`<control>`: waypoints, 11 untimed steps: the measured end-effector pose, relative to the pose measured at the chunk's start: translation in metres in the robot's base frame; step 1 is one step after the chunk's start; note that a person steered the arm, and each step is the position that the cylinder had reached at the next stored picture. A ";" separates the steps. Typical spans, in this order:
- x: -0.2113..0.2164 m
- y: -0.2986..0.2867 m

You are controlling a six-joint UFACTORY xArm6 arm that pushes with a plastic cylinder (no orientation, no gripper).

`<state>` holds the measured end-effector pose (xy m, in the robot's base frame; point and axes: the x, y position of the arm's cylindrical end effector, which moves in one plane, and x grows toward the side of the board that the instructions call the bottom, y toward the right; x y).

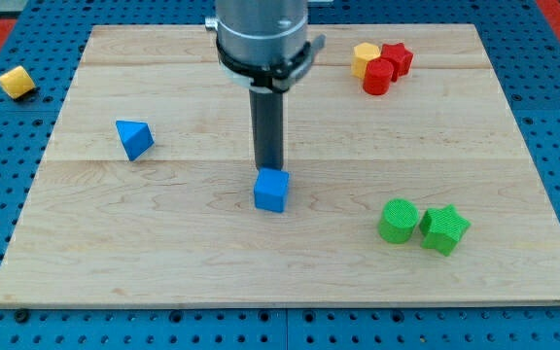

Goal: Push the blue triangle into the blue cube

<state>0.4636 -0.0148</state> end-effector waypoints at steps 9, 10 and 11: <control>0.094 0.046; 0.094 -0.098; 0.050 -0.208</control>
<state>0.5134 -0.2227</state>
